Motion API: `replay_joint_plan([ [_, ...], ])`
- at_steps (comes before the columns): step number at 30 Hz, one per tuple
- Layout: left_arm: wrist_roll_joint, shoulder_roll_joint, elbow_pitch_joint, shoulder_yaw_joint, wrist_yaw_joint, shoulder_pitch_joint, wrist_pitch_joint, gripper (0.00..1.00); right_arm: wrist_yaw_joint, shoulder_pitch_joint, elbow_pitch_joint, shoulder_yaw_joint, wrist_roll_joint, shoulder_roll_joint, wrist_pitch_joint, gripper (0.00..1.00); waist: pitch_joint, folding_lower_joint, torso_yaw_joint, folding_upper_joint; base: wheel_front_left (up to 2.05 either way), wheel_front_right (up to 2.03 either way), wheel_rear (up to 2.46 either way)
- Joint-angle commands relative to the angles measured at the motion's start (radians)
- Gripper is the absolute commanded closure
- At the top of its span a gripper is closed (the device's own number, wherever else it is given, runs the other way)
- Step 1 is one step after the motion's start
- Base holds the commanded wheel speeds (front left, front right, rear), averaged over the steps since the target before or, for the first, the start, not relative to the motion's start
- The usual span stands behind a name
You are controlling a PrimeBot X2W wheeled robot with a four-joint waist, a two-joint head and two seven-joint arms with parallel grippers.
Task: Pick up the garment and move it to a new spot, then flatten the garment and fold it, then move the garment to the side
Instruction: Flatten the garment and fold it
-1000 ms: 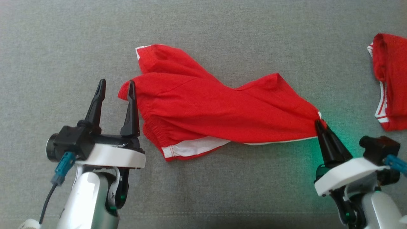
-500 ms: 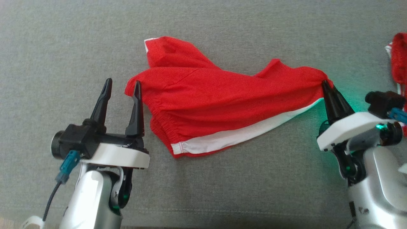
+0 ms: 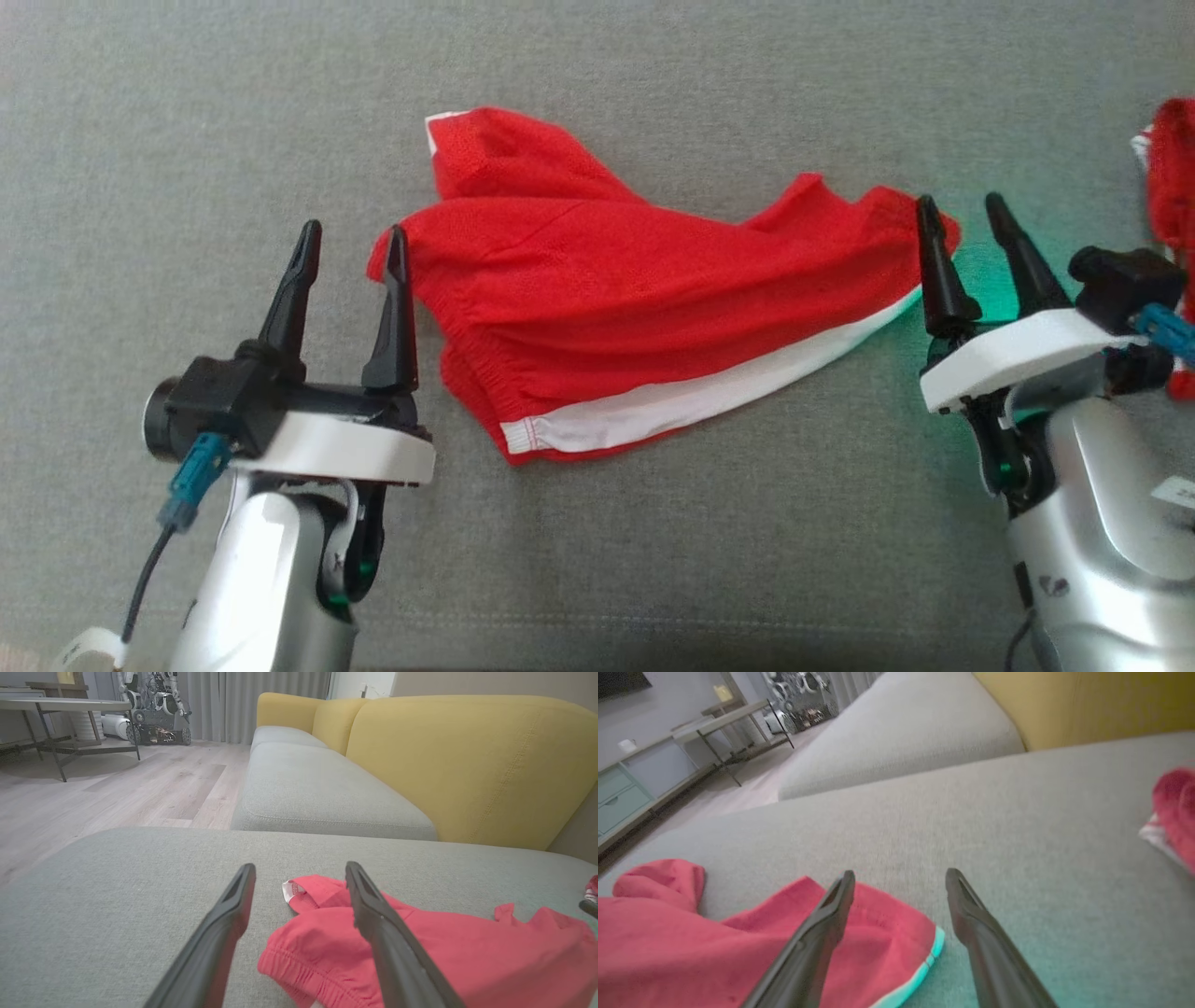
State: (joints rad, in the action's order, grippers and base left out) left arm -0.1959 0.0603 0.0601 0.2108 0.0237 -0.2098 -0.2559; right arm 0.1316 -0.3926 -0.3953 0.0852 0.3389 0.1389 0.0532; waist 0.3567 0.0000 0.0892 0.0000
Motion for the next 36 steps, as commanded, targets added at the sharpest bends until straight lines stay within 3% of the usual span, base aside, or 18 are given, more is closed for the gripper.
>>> replay_joint_plan([
  [1,0.007,0.009,-0.03,-0.038,0.003,-0.005,-0.006,0.0,-0.001,0.017,0.046,0.022,-0.014,0.008,0.016,0.0,-0.01,0.0,-0.01,0.0,0.0,0.0,0.0],
  [8,0.014,0.019,-0.029,-0.064,0.01,0.034,-0.006,0.0,-0.001,0.12,0.208,0.024,-0.089,0.031,0.048,0.0,-0.066,0.0,-0.047,0.0,0.0,0.0,0.0],
  [17,0.017,0.034,-0.026,-0.076,0.023,0.122,-0.006,0.0,-0.001,0.276,0.378,0.006,-0.131,-0.003,-0.01,0.0,-0.159,0.0,-0.08,0.0,0.0,0.0,0.0],
  [36,0.012,0.044,-0.043,-0.047,0.04,0.227,0.021,0.0,-0.001,0.389,0.471,-0.007,-0.145,-0.037,-0.068,0.0,-0.233,0.0,-0.076,0.0,0.0,0.0,0.0],
])
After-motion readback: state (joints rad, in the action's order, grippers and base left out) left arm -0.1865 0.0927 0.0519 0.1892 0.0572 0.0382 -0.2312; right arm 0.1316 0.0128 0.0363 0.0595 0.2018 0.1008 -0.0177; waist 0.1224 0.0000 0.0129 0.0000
